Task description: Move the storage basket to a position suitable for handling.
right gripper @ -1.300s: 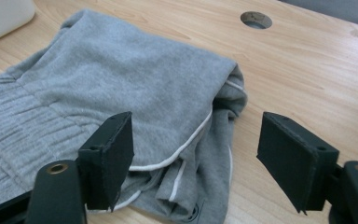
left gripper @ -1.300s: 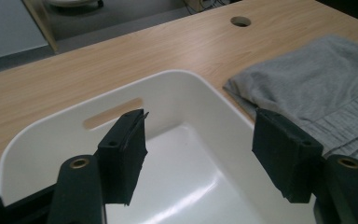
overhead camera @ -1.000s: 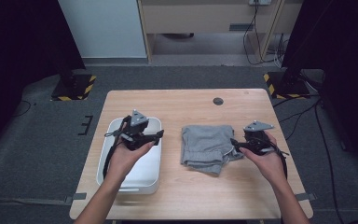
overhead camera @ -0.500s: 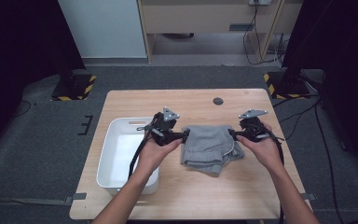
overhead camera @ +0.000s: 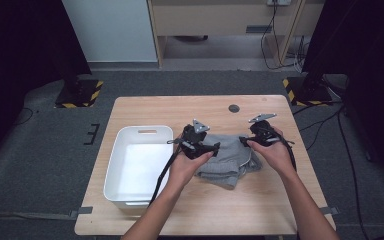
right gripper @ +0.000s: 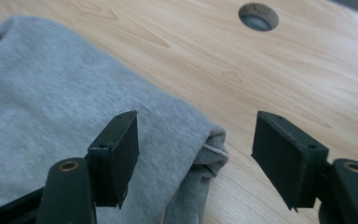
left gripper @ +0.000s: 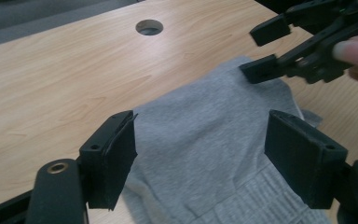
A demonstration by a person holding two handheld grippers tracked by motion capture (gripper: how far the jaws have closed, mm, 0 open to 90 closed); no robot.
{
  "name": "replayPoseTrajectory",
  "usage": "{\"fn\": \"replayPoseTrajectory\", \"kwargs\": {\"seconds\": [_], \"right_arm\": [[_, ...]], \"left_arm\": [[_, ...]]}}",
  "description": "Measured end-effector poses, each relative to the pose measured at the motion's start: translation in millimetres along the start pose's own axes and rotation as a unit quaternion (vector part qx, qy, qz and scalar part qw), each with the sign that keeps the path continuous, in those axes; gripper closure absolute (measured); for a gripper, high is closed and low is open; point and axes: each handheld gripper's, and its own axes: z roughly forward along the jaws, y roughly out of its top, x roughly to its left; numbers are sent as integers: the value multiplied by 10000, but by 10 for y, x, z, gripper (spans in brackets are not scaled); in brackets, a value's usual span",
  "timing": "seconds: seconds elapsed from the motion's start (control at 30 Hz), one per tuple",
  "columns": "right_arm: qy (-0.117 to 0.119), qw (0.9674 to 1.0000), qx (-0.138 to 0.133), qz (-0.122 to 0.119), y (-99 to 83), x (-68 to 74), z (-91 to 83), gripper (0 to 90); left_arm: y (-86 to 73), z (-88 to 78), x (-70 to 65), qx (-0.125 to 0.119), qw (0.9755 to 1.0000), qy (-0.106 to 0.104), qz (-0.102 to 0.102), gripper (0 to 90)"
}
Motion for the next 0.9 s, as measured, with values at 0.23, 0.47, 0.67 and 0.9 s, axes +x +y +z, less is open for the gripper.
{"fn": "replayPoseTrajectory", "kwargs": {"seconds": [0.23,0.47,0.67,0.9], "right_arm": [[34,9996,223,180,-26,-55,228,255],[75,9989,367,298,-94,-78,347,243],[236,9978,358,505,-168,-96,396,243],[654,9929,378,924,-234,-132,446,281]], "left_arm": [[-46,130,-116,7,10000,-80,-40,238],[-75,208,-208,-18,10000,-60,1,238],[-121,266,-198,9,10000,-37,-34,238],[-178,313,-146,60,9999,-3,-129,239]]}}
